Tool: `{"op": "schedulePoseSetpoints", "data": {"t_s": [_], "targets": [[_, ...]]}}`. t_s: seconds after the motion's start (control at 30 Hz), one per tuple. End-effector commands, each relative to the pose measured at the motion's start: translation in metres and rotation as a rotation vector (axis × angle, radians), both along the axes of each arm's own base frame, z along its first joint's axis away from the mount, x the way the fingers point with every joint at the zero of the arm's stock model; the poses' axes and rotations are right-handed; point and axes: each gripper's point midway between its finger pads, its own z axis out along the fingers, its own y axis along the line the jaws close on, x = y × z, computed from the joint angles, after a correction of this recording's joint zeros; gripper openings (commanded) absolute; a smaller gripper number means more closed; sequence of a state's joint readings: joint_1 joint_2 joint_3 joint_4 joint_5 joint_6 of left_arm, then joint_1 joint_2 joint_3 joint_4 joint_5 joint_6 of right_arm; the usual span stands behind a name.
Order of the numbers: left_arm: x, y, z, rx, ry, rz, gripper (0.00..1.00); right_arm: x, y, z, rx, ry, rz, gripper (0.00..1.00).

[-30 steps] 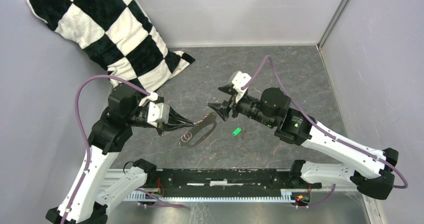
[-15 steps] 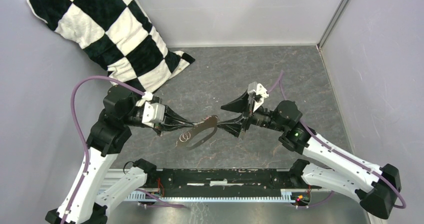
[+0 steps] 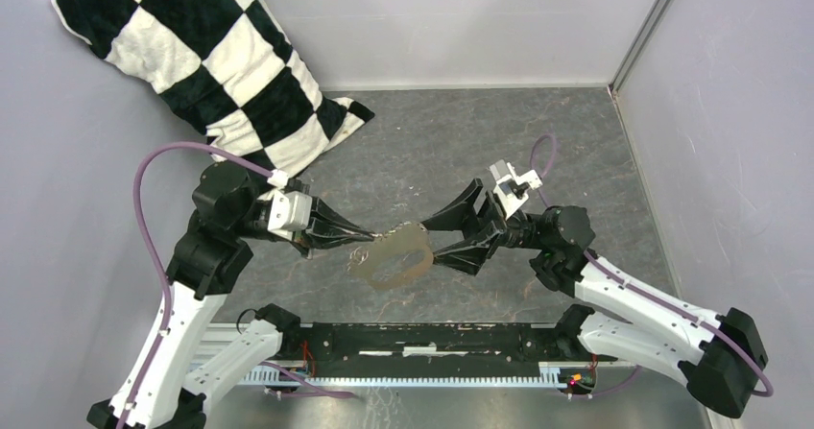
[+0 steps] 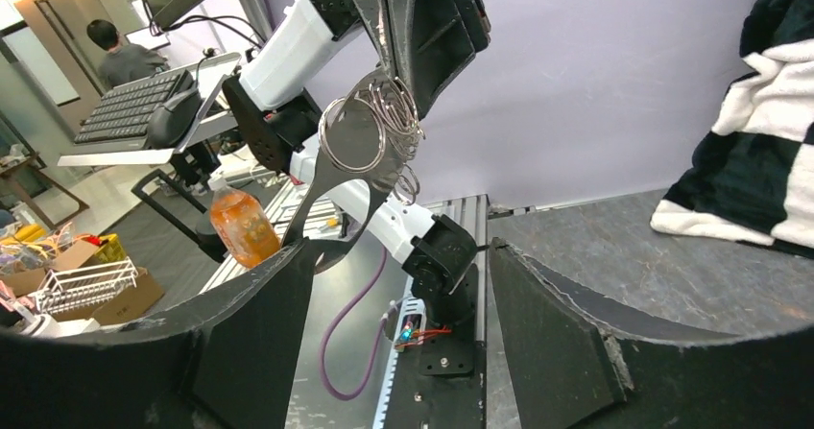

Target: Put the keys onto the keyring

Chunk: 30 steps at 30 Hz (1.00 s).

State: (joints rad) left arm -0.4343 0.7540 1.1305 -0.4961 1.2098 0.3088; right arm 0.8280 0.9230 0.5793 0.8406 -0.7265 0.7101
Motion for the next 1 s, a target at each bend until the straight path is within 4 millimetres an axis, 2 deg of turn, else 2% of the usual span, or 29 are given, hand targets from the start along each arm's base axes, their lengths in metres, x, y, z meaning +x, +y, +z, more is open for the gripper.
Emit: {"op": "schedulePoseSetpoints", "data": {"t_s": [0.0,0.13,0.27,0.33,0.5,0.67,0.77,0.97], "targets": [[-0.002,-0.003,0.008,-0.02,0.016,-0.022,0.02,-0.002,-0.006,0.019,-0.003,-0.068,-0.006,0.74],[-0.001,-0.003,0.008,-0.022,0.023,-0.024,0.02,0.019,-0.007,0.01,-0.058,-0.027,-0.106,0.75],[-0.001,-0.004,0.007,-0.021,0.031,-0.026,0.02,0.029,-0.024,0.019,-0.025,-0.042,-0.159,0.76],[-0.001,-0.003,0.007,-0.021,0.03,-0.027,0.02,0.025,-0.03,0.026,-0.002,-0.051,-0.141,0.78],[-0.003,-0.003,0.007,-0.023,0.023,-0.028,0.02,0.016,-0.03,0.03,0.032,-0.018,-0.07,0.79],[-0.002,-0.003,0.007,-0.025,0.018,-0.024,0.02,0.007,-0.032,0.043,0.116,0.008,-0.003,0.79],[-0.002,-0.003,0.009,-0.028,0.019,-0.022,0.02,0.01,-0.025,0.036,0.094,0.035,0.008,0.78],[-0.002,-0.003,0.01,-0.029,0.026,-0.022,0.02,0.034,-0.009,0.028,-0.042,-0.053,-0.122,0.76]]}}
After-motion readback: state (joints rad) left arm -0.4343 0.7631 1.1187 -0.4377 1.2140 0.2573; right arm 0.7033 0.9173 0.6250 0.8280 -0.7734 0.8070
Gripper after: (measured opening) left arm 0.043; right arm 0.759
